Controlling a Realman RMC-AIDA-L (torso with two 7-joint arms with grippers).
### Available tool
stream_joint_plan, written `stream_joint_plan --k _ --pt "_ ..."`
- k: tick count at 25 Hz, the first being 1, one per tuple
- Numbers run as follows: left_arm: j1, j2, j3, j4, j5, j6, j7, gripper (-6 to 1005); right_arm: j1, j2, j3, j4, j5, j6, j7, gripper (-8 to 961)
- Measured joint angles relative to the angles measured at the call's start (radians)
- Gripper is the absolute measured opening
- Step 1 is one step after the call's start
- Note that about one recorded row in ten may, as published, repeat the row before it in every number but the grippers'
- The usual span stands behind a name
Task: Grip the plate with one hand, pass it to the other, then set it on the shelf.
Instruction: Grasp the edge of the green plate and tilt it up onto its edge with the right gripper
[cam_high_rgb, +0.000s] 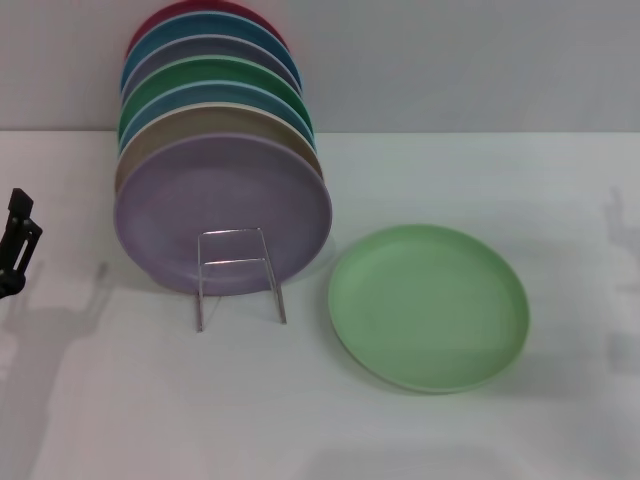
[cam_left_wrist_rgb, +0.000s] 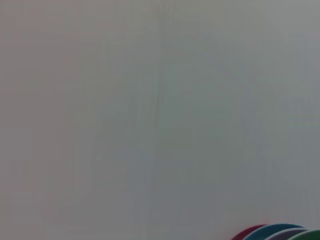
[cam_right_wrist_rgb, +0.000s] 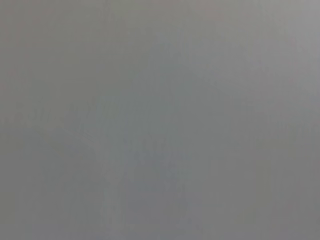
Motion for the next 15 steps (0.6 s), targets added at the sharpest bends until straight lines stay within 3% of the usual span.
stream_joint_plan --k 10,13,15 --pt "0.000 0.002 -0.019 0.000 -0.002 -0.001 -0.001 811 0.016 0.002 -0.006 -0.015 -0.002 -0.007 0.001 626" --pt "-0.002 0.002 -0.017 0.003 -0.002 -0.001 -0.001 810 0.011 0.005 -0.003 0.006 -0.003 -0.012 -0.111 625" --pt "-0.005 0.002 -0.012 0.006 -0.002 -0.002 0.003 809 -0.002 0.006 0.013 0.075 0.011 -0.012 -0.303 625"
